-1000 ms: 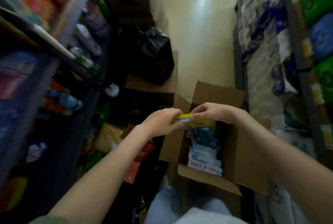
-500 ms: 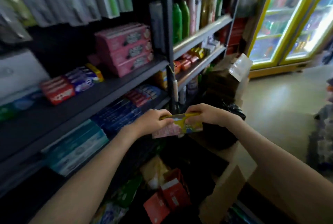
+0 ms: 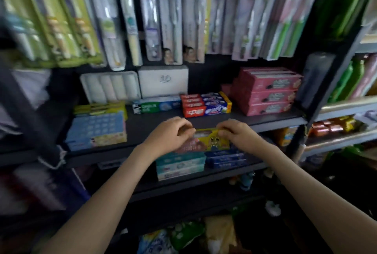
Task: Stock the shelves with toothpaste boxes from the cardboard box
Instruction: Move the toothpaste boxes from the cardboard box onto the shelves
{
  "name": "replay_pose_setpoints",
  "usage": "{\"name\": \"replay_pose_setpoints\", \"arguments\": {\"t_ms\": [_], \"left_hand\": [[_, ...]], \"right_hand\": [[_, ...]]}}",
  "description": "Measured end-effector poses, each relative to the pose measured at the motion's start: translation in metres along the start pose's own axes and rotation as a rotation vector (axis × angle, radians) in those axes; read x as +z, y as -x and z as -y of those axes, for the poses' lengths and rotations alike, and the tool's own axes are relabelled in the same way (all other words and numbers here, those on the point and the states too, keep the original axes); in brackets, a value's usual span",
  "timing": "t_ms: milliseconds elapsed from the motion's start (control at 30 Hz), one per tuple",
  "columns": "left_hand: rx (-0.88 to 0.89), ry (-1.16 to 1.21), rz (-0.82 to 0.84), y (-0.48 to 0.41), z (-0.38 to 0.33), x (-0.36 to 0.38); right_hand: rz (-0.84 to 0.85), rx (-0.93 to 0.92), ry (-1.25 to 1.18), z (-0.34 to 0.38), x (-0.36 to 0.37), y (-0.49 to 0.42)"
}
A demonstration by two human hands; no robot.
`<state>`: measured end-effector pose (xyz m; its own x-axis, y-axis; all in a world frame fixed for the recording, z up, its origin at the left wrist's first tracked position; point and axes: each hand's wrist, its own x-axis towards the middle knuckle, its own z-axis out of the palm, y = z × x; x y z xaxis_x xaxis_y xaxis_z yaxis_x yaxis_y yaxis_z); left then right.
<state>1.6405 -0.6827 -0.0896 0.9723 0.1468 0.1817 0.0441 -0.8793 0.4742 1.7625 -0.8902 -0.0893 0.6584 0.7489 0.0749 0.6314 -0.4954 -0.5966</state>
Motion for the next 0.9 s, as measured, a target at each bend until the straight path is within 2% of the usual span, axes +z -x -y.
{"name": "replay_pose_setpoints", "arguments": {"t_ms": [133, 200, 267, 400, 500, 667, 900], "left_hand": [[-0.144, -0.055, -0.469, 0.026, 0.063, -0.038], [-0.315, -0.126, -0.538, 0.040, 0.096, -0.049], [-0.462, -0.235, -0.527, 0.053, 0.127, -0.057], [-0.481, -0.387, -0.501, 0.062, 0.168, -0.069], [-0.518, -0.435, -0.409, 0.055, 0.179, -0.075], [-0.562, -0.428, -0.208, 0.034, 0.194, -0.079], [-0.633, -0.392, -0.071, 0.024, 0.214, -0.069]], "right_hand": [[-0.096, -0.166, 0.045, 0.044, 0.030, -0.047], [-0.158, -0.223, 0.048, 0.066, 0.043, -0.068], [-0.216, -0.297, 0.068, 0.090, 0.057, -0.089], [-0.296, -0.403, 0.102, 0.132, 0.085, -0.136], [-0.328, -0.399, 0.120, 0.157, 0.102, -0.172], [-0.220, -0.342, 0.289, 0.175, 0.139, -0.235], [-0.078, -0.355, 0.305, 0.192, 0.172, -0.285]]}}
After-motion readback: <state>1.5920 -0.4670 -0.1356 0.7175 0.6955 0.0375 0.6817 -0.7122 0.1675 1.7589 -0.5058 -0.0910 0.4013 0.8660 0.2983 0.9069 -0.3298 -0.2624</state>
